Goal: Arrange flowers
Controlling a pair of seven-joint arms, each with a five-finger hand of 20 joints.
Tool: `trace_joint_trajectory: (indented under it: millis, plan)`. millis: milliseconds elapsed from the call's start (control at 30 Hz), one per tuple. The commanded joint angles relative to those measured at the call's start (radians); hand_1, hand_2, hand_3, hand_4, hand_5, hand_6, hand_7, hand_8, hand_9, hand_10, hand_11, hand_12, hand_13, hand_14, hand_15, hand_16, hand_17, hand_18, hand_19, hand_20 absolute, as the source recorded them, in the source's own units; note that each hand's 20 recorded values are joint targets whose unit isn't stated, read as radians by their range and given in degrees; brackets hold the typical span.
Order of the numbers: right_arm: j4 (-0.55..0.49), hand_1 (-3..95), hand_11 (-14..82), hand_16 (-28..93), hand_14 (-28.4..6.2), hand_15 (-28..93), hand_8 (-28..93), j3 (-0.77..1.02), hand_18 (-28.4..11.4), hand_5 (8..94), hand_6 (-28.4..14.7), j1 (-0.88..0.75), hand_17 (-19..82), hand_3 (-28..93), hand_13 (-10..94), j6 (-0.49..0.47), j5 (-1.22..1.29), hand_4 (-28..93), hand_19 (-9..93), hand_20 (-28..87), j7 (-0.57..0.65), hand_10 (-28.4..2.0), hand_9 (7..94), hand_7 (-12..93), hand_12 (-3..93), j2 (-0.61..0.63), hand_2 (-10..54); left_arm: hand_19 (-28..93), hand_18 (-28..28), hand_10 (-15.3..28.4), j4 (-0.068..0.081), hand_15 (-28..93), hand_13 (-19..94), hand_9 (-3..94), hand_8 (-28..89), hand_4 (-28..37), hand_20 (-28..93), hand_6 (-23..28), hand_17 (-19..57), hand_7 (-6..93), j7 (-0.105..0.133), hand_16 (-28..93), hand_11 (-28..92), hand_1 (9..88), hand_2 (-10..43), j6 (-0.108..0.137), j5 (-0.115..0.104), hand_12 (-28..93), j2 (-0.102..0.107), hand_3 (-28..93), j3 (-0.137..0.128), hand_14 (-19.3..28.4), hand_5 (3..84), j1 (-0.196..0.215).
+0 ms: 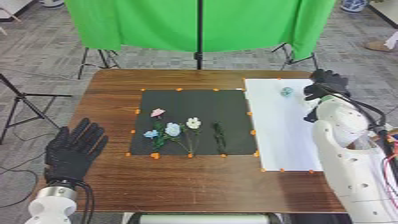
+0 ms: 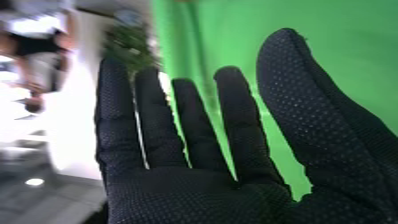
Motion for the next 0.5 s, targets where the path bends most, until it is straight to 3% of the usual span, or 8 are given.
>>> trace_joint_trajectory:
  millis: [33, 100, 200, 300, 367, 433, 500]
  plan:
    - [0.09, 44.2, 8.6, 14, -18.6, 22, -13, 0.003, -23.4, 38.2, -3.6, 0.061, 17, 78, 28, -0.128, 0.054, -28, 43, 15, 0.038, -15.3, 33.4, 15, 11.7, -0.018, -9.5, 32, 14.4, 14.9, -0.001, 45, 34, 43.9, -9, -28.2, 16, 8.8, -2.7, 11.2, 0.017, -6, 23, 28.1, 14.9, 0.023, -0.016, 13, -0.009, 74, 0.007, 15.7, 47.5, 0.031]
    - [0.115, 44.1, 8.4, 14, -18.5, 21, -12, 0.019, -23.5, 37.9, -3.5, 0.071, 17, 78, 27, -0.204, 0.043, -28, 41, 14, 0.011, -14.8, 32.5, 15, 11.4, -0.037, -9.5, 32, 14.4, 14.9, 0.0, 45, 34, 43.9, -9, -28.2, 16, 8.8, -2.7, 11.1, 0.016, -6, 23, 27.7, 14.8, 0.009, -0.002, 13, -0.01, 74, 0.007, 15.7, 47.4, 0.036]
    - [0.137, 45.7, 8.4, 14, -18.4, 19, -13, 0.023, -23.5, 37.4, -2.7, 0.075, 17, 78, 26, -0.291, 0.015, -28, 39, 14, 0.011, -13.8, 31.1, 15, 10.7, -0.059, -9.5, 32, 14.4, 15.0, -0.003, 45, 34, 43.9, -8, -27.2, 16, 8.7, -2.7, 11.1, 0.017, -6, 23, 28.0, 15.2, 0.018, -0.004, 13, -0.013, 76, 0.01, 15.7, 47.3, 0.038]
    - [0.144, 49.0, 8.8, 15, -18.3, 20, -13, 0.015, -24.0, 37.9, -2.4, 0.068, 19, 79, 27, -0.352, 0.041, -28, 42, 16, 0.035, -13.4, 30.6, 15, 10.1, -0.062, -9.5, 32, 14.4, 15.0, -0.005, 45, 34, 43.9, -8, -26.6, 16, 8.8, -2.7, 11.0, 0.003, -6, 23, 28.1, 15.3, 0.007, 0.034, 13, -0.015, 76, 0.004, 15.8, 47.3, 0.043]
    - [0.13, 50.4, 10.6, 16, -17.1, 23, -13, 0.009, -23.7, 42.0, -2.8, 0.044, 25, 79, 35, -0.321, 0.082, -28, 48, 19, 0.056, -14.8, 35.6, 16, 10.1, -0.058, -9.5, 32, 14.4, 14.9, -0.007, 45, 34, 43.8, -8, -26.5, 17, 8.8, -2.7, 11.1, -0.013, -6, 22, 28.5, 15.5, -0.01, 0.056, 13, -0.018, 75, -0.001, 15.8, 47.4, 0.044]
    - [0.122, 53.9, 13.1, 16, -14.0, 34, -13, -0.014, -20.7, 48.3, -2.7, 0.01, 33, 77, 49, -0.226, 0.033, -28, 60, 22, 0.042, -15.4, 46.1, 17, 12.0, -0.052, -9.5, 32, 14.4, 15.0, -0.011, 45, 34, 43.8, -8, -26.5, 17, 8.9, -2.7, 11.3, -0.02, -6, 22, 29.0, 16.0, -0.02, 0.055, 13, -0.019, 75, -0.005, 15.7, 47.9, 0.052]
    - [0.11, 58.6, 17.4, 26, -10.1, 38, -13, -0.032, -18.4, 53.7, -2.4, -0.011, 38, 71, 56, -0.161, 0.036, -28, 69, 24, 0.042, -14.9, 54.8, 18, 15.4, -0.046, -9.5, 32, 14.4, 14.9, -0.012, 45, 34, 43.8, -8, -26.4, 17, 9.0, -2.7, 11.4, -0.017, -6, 22, 29.2, 16.1, -0.013, 0.053, 13, -0.02, 75, -0.005, 15.8, 48.1, 0.055]
